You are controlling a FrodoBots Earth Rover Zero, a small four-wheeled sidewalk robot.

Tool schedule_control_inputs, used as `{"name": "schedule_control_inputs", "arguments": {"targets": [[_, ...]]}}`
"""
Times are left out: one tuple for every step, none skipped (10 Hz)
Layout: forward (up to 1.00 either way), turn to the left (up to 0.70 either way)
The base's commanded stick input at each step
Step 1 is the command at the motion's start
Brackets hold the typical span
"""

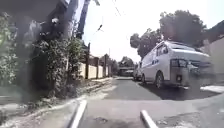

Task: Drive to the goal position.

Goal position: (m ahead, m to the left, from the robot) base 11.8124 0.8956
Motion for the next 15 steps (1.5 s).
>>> {"name": "schedule_control_inputs", "arguments": {"targets": [[0.7,0.0],[0.7,0.0],[0.7,0.0],[0.7,-0.05],[0.7,-0.28],[0.7,-0.35],[0.7,-0.35],[0.7,-0.35],[0.7,-0.35],[0.7,-0.35],[0.7,-0.35],[0.7,-0.35],[0.7,-0.28],[0.7,-0.07],[0.7,-0.06]]}}
